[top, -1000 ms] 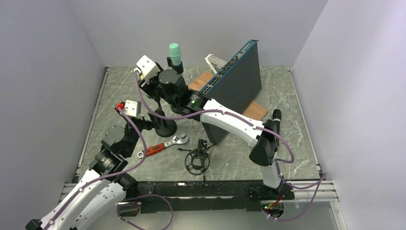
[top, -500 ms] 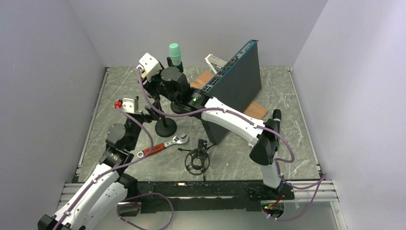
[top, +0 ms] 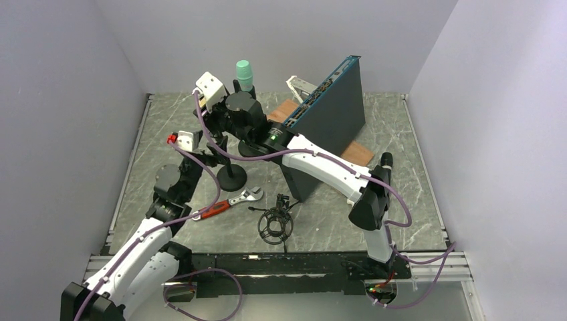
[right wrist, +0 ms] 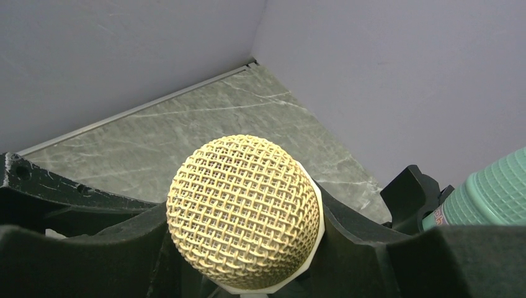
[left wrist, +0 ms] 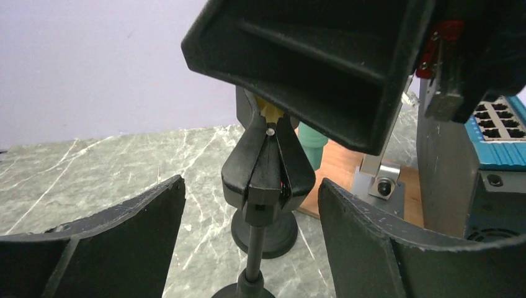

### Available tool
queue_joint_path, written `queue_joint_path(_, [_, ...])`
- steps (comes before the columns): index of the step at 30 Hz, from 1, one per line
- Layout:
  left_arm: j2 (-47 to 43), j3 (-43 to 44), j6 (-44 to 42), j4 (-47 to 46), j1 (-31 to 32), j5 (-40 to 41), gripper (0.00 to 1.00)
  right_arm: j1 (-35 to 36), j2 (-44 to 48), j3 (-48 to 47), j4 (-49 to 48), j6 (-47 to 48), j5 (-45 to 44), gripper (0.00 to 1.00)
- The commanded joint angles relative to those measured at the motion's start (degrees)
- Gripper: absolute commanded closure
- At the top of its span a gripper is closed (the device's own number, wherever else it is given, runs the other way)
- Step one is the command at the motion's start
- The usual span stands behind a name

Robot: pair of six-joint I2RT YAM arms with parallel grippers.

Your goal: Remove the microphone from the stand

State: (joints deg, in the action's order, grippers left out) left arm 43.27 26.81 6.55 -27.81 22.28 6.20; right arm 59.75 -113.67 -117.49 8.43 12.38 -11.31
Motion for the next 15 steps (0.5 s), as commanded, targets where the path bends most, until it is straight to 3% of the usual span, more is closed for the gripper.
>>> queue_joint_path(1, [-0.2,1.3,-1.1,-5.1,-0.9,-2.9,0.19,0.1,2.0,-2.9,0.0,-1.9,2.0,1.00])
queue_joint_path(5, [0.3,1.7,-1.4,-5.4,-1.5,-3.9,0.24,0.1,1.8,-3.1,0.0,-2.0,2.1,1.00])
queue_joint_path(7, [1.5,2.5,-1.5,-5.5,-1.8,-5.1,0.32,0.1,1.7,-3.4,0.0,-2.2,2.3,1.00])
queue_joint_path(8, [2.0,3.3,-1.4,-4.5,-2.1,-6.1,0.42,0.1,1.5,-3.8,0.3,-2.2,2.4,1.00])
queue_joint_path(10, [3.1,4.8,-1.8,-1.8,-2.4,-8.4,0.83,0.2,1.4,-4.2,0.6,-2.5,2.5,1.00])
queue_joint_path(11, [3.2,5.3,-1.8,0.1,-2.4,-8.2,0.94,0.2,1.4,-4.3,0.6,-2.7,2.6,1.00])
queue_joint_path(12, [3.0,5.1,-1.8,0.7,-2.5,-7.6,0.99,0.1,1.5,-4.4,0.7,-2.8,2.8,1.00])
queue_joint_path(15, [1.2,2.1,-1.2,-1.4,-2.4,-6.4,1.00,0.1,1.6,-4.9,0.8,-3.0,2.8,1.00])
